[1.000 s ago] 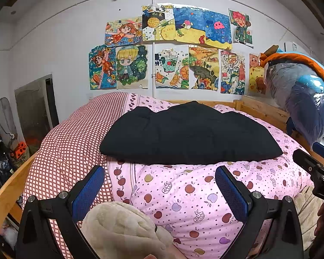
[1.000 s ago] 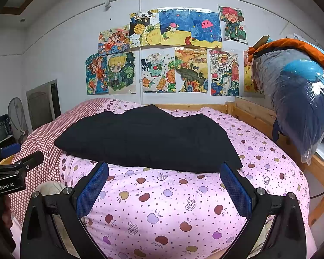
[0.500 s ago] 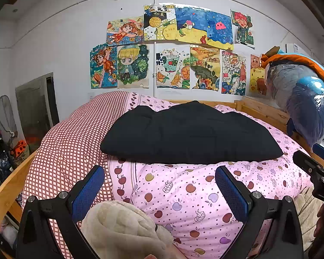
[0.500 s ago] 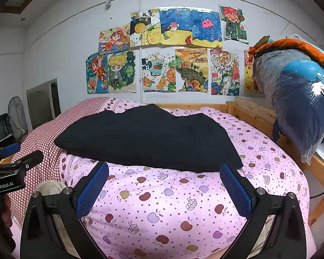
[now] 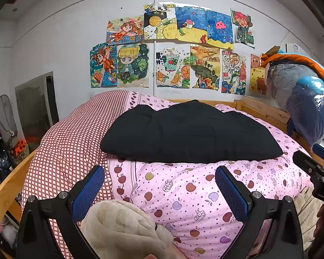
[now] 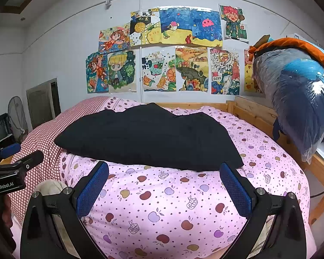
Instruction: Fold large clothes
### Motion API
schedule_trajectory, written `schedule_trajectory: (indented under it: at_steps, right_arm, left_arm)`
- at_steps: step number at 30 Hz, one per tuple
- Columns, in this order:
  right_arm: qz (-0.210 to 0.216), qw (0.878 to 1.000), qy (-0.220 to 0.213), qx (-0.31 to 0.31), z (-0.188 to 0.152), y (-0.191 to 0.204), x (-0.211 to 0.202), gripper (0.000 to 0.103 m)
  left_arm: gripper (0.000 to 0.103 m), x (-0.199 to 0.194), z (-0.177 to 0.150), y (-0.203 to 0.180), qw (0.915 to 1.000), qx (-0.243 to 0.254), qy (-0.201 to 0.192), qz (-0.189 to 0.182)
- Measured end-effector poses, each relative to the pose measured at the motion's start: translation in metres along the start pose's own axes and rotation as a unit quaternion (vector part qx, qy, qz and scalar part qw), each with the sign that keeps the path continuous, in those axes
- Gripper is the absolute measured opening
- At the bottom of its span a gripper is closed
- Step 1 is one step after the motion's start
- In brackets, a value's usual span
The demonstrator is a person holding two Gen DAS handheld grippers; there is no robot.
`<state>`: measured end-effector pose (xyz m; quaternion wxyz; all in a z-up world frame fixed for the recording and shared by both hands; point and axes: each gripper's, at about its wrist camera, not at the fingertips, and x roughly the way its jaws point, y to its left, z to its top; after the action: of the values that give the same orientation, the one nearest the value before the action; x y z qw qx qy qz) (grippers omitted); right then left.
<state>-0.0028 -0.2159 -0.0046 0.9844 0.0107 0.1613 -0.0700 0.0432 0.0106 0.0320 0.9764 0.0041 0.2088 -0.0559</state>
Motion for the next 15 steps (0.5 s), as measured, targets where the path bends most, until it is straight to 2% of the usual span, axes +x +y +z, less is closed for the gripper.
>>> schedule_trajectory:
  at_steps: [15]
  right_arm:
    - [0.001,1.0,0.0,0.0,0.0004,-0.0009,0.0005,0.101]
  left_arm:
    - [0.103,-0.0001,-0.0008,-0.0032,1.0,0.002,-0.002,0.001]
